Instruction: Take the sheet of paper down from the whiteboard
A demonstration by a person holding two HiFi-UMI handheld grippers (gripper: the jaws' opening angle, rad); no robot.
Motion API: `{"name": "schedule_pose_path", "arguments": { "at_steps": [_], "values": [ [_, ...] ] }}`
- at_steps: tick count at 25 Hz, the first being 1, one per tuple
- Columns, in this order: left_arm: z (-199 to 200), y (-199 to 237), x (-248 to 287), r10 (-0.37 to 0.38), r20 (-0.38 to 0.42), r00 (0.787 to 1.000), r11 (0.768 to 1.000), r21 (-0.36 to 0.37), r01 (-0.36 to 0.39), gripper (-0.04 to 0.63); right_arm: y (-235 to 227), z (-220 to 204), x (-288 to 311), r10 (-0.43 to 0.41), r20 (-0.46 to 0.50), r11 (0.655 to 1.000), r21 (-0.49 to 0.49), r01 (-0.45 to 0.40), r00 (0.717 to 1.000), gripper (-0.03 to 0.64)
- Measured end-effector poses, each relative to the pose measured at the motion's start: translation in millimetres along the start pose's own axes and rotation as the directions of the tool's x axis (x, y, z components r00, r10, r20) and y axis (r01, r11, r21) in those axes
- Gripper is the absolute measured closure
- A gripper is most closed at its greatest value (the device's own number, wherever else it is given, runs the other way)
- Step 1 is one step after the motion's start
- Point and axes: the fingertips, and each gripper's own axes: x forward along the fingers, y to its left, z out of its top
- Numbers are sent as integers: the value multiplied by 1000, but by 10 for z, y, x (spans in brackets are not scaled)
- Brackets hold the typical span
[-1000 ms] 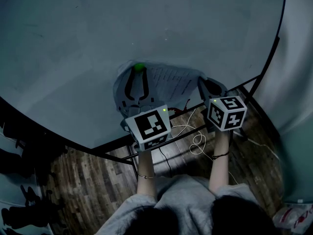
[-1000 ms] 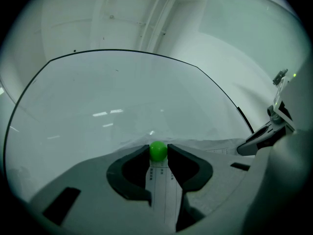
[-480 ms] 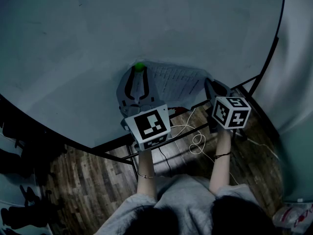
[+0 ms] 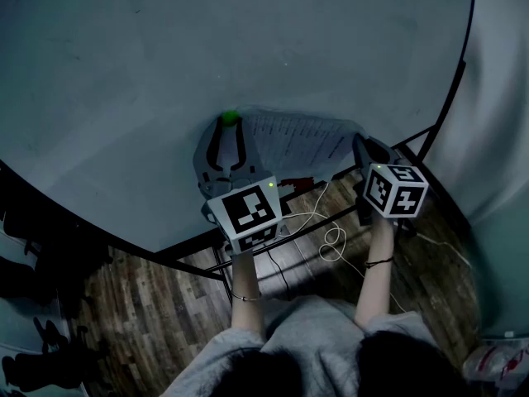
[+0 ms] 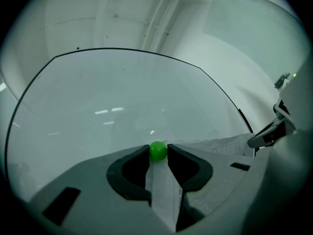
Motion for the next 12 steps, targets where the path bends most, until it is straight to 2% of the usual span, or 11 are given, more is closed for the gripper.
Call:
{"name": "schedule_pose_path", "arguments": {
  "at_steps": [7, 12],
  "values": [
    [-58, 30, -1, -4, -8, 1000, 1000, -2, 4, 477, -65, 30, -75, -23, 11, 1000, 5, 23, 1000, 618],
    [-81, 106, 9, -8, -3, 1000, 1000, -11, 8, 477, -109, 12, -92, -74, 3, 997, 17, 74, 997, 618]
  ]
}}
